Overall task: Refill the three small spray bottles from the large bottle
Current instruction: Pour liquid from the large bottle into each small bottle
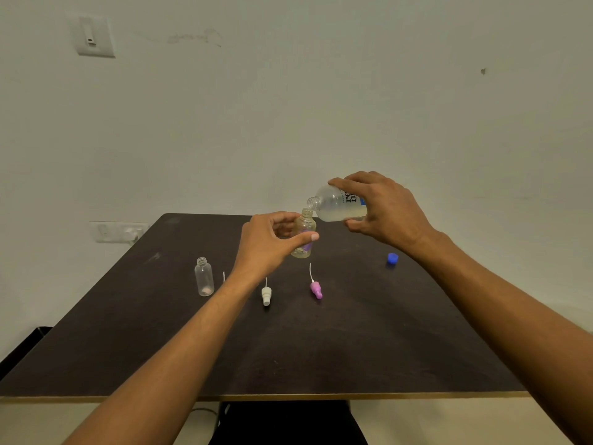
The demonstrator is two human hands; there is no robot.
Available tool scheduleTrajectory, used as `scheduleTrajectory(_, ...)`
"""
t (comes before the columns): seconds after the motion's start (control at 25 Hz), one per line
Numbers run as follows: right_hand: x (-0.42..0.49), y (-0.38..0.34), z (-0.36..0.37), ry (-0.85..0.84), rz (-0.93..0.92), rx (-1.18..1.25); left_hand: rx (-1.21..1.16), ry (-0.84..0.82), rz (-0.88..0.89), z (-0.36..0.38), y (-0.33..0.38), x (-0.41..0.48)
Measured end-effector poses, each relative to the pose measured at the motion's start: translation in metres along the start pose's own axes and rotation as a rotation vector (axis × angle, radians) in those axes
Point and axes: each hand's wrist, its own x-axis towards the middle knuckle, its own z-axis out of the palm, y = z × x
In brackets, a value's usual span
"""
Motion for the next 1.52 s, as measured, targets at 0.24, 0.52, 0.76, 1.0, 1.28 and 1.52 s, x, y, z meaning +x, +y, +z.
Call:
scheduleTrajectory(0.24, 0.0003, 0.0018, 0.0003, 0.001, -0.017, -0.011, 0.029, -0.006, 0.009, 0.0, -0.0004, -0.0003)
scheduleTrajectory(0.52, -0.0001, 0.0009, -0.001, 0.002, -0.031, -0.004, 0.03, -0.004, 0.005, -0.0006, -0.0025, -0.0004)
scheduleTrajectory(0.76, 0.0009, 0.0015, -0.0003, 0.005, -0.031, 0.002, 0.036, -0.012, 0.001, -0.0003, -0.0027, 0.0003)
scheduleTrajectory(1.0, 0.0013, 0.0038, 0.0024, 0.007, -0.037, -0.009, 0.025, -0.013, 0.001, 0.0006, -0.0027, -0.0003)
scheduleTrajectory(1.28, 0.0005, 0.004, 0.0028, 0.007, -0.044, -0.001, 0.022, -0.012, 0.001, -0.0001, -0.0008, -0.0023)
scheduleTrajectory(1.52, 0.0, 0.0038, 0.0025, 0.017, -0.047, 0.002, 0.033, -0.007, 0.002, 0.0012, -0.003, -0.0014)
